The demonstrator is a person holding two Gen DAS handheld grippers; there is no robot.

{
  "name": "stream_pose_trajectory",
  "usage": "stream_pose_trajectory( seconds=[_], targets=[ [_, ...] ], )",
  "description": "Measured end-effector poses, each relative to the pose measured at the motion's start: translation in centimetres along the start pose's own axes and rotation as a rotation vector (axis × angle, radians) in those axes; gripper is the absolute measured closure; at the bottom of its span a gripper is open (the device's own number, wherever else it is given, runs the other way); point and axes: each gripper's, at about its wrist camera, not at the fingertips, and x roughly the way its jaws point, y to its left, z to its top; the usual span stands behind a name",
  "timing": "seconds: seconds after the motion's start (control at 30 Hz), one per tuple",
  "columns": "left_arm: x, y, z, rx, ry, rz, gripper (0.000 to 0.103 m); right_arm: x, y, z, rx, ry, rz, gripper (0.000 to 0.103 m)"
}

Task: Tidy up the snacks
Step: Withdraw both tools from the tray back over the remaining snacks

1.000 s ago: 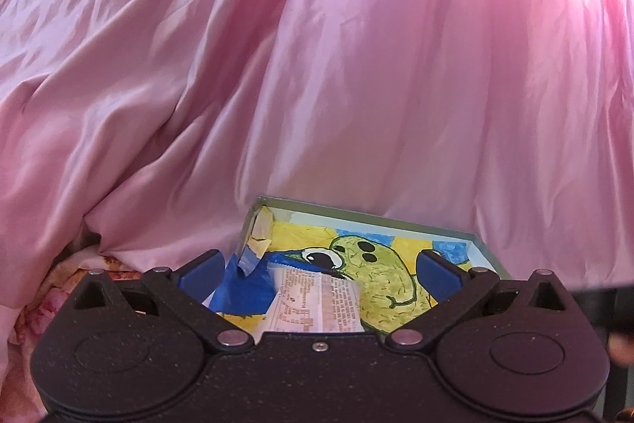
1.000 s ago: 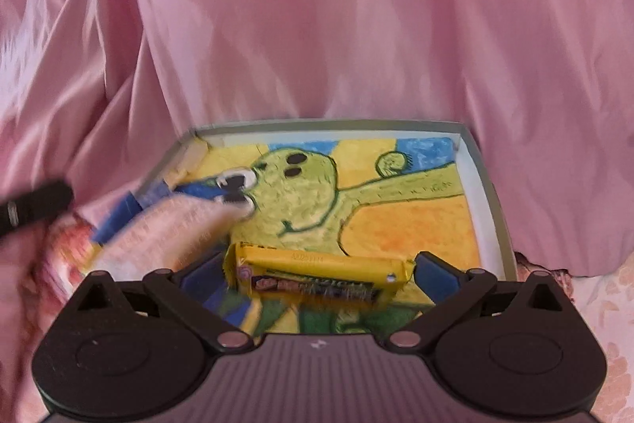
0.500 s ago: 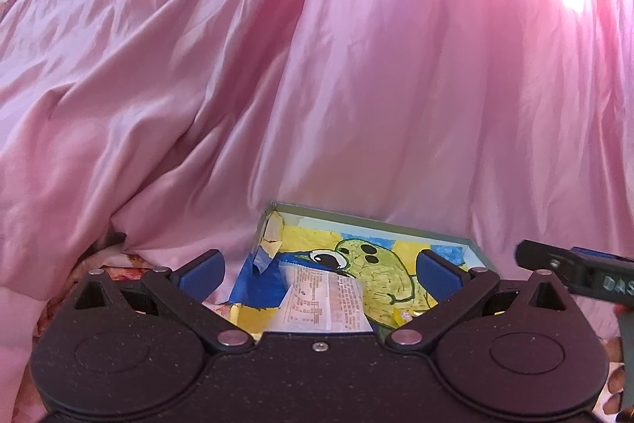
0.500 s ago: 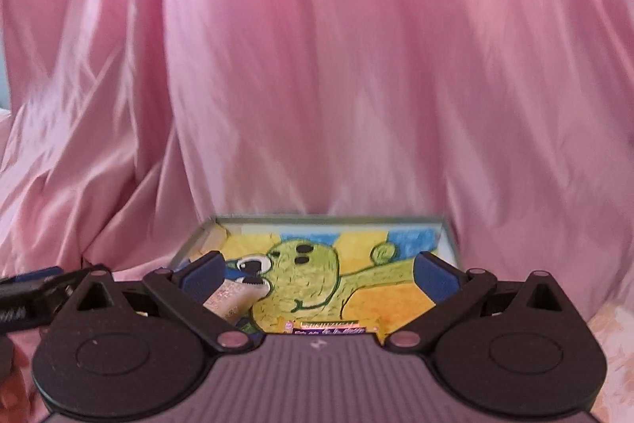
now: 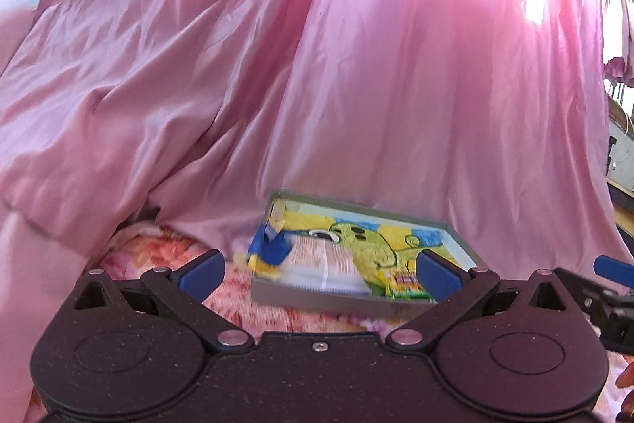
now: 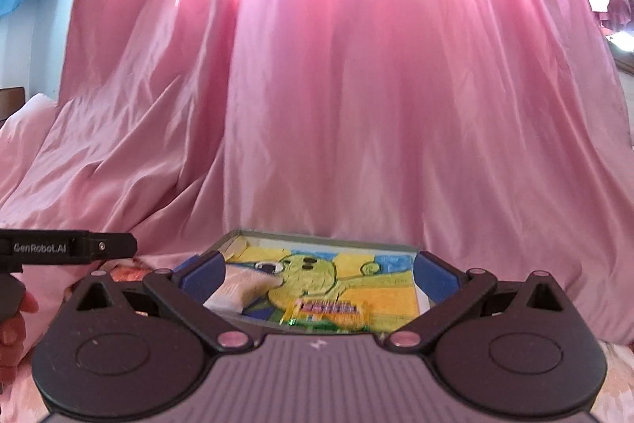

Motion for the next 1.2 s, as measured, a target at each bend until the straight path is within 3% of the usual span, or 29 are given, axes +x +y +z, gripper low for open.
stream_pose_trajectory(
  seconds=[0.53, 0.83, 1.2],
  targets=[
    [-5.7, -0.2, -9.4, 0.131, 0.04, -0.016, 0.001, -8.3, 3.0, -10.4, -0.05, 0.064, -0.013, 0.0],
    [-5.2, 1.2, -14.6, 0.136, 0.146, -0.001, 0.001, -8.9, 3.5, -15.9, -0.004, 0.21, -0.016, 0.0],
    [-3.7, 2.2, -16.9, 0.137, 0.233, -0.003, 0.001, -7.4, 3.8, -18.2, -0.009, 0.316, -0.009, 0.0]
  ],
)
